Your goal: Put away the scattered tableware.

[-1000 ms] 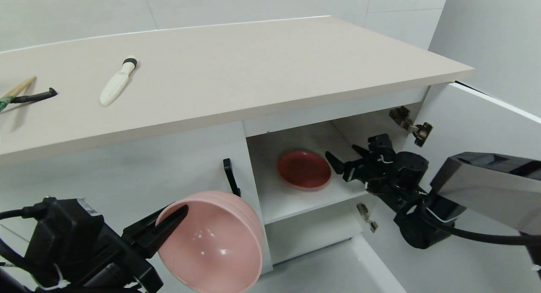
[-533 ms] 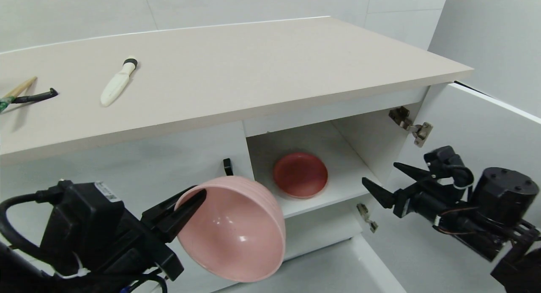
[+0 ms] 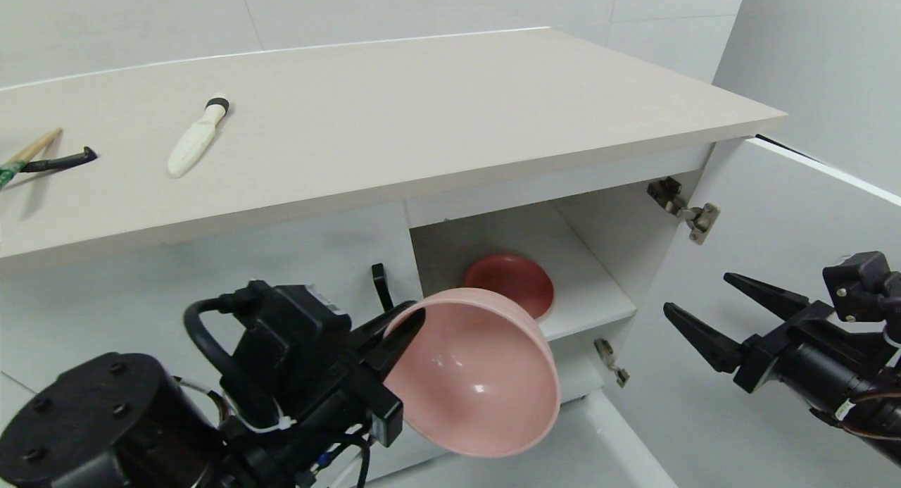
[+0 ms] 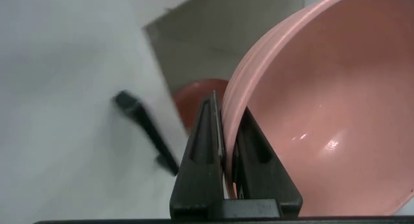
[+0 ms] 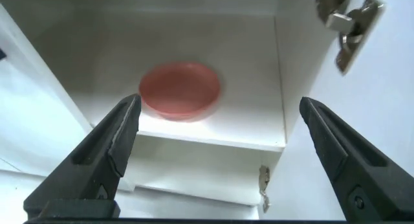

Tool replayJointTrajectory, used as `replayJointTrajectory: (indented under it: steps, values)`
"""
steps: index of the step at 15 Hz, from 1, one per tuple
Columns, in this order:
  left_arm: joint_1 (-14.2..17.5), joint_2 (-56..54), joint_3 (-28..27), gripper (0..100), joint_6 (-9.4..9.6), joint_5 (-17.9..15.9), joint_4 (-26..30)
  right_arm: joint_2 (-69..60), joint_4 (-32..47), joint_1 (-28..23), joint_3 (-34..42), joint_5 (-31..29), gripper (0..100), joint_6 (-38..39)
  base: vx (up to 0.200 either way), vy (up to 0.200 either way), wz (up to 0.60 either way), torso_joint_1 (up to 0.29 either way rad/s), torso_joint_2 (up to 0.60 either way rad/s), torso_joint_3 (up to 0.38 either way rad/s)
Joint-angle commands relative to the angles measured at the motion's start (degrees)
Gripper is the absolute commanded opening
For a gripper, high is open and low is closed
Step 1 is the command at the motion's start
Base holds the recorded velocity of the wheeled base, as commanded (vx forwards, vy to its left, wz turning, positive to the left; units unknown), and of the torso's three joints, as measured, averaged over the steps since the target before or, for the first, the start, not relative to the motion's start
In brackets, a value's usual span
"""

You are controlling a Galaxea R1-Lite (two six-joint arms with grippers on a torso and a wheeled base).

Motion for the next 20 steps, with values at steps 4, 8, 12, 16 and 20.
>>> replayJointTrajectory:
  steps: [4,8,12,16,20]
  values:
    - [-5.2,11.1,-5.4,0,0.36,3.0,-1.5,-1.4,-0.1,-1.4,0.2,0.0,100,-0.1,0.0,0.0,0.0,0.0,0.0,0.0]
    - [-8.6,25.4,-16.4,0,0.45,17.9,-10.6,-1.0,-0.1,-2.1,-1.0,0.0,100,-0.2,0.0,0.0,0.0,0.0,0.0,0.0]
    - [-9.0,28.5,-19.9,0,0.54,20.1,-10.6,-1.1,-0.1,-1.9,-2.1,0.0,100,-0.5,0.0,0.0,0.0,0.0,0.0,0.0]
    - [-8.9,32.8,-27.2,0,0.63,23.2,-10.6,-1.7,-0.1,0.4,-2.3,0.0,100,-0.5,0.0,0.0,0.0,0.0,0.0,0.0]
    - [-8.1,38.9,-38.2,0,3.26,25.2,-10.6,-1.8,-0.1,1.9,-2.2,0.0,100,-0.5,0.0,0.0,0.0,0.0,0.0,0.0]
